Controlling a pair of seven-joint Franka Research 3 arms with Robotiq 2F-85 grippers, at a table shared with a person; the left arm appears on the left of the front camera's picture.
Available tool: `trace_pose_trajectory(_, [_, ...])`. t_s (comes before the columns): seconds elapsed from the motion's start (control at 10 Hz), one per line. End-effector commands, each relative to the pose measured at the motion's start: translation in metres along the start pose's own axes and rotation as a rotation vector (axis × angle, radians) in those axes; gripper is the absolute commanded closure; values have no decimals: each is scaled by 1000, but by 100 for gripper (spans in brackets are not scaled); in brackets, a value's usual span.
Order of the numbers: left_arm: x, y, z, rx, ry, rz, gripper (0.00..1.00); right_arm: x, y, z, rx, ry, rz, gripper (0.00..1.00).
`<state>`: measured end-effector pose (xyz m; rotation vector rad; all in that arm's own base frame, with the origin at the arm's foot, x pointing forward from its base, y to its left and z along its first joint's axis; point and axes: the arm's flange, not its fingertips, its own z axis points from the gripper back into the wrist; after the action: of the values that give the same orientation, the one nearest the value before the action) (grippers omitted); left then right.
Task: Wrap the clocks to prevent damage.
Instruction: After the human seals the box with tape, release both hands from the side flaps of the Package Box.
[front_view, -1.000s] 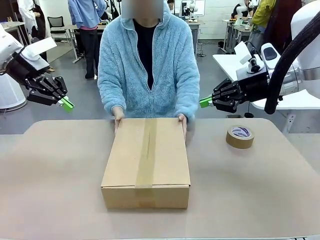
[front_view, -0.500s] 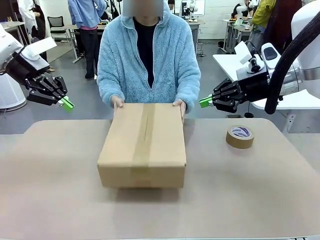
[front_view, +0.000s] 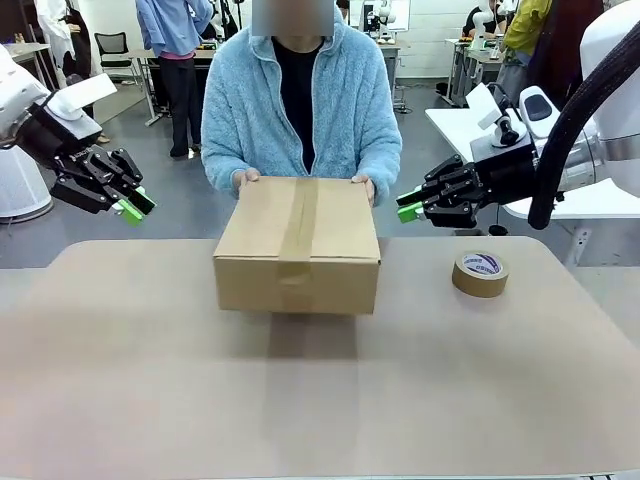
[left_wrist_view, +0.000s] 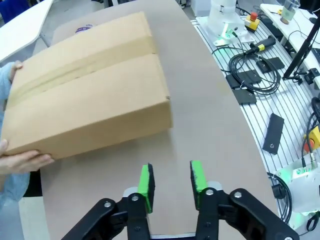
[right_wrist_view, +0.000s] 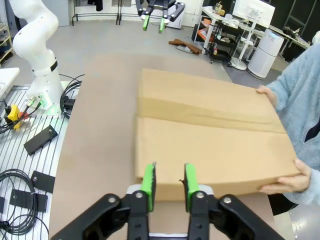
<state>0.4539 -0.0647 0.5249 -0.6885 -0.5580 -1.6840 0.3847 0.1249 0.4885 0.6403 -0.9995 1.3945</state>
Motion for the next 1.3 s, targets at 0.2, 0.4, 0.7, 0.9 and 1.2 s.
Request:
trace_pose_trajectory(0.2, [0,-1,-2,-16,-19,26,2,3,-2,-5,49,14,-8,0])
trace_pose_trajectory(0.4, [2,1,-2,-25,-23,14,0,2,-3,-5,52,7,-11,0])
trace_pose_trajectory(0.7, [1,0,0,-18,-13,14,0,2,-2,-5,64,7,-17,0])
trace_pose_trajectory(0.9, [0,-6,-3,-3,-14,-2,0,2,0,-4,60,7,-18,0])
trace_pose_trajectory(1.2, [-2,-1,-3,-17,-7,5,0,-1,2,-8,38,-8,-3,0])
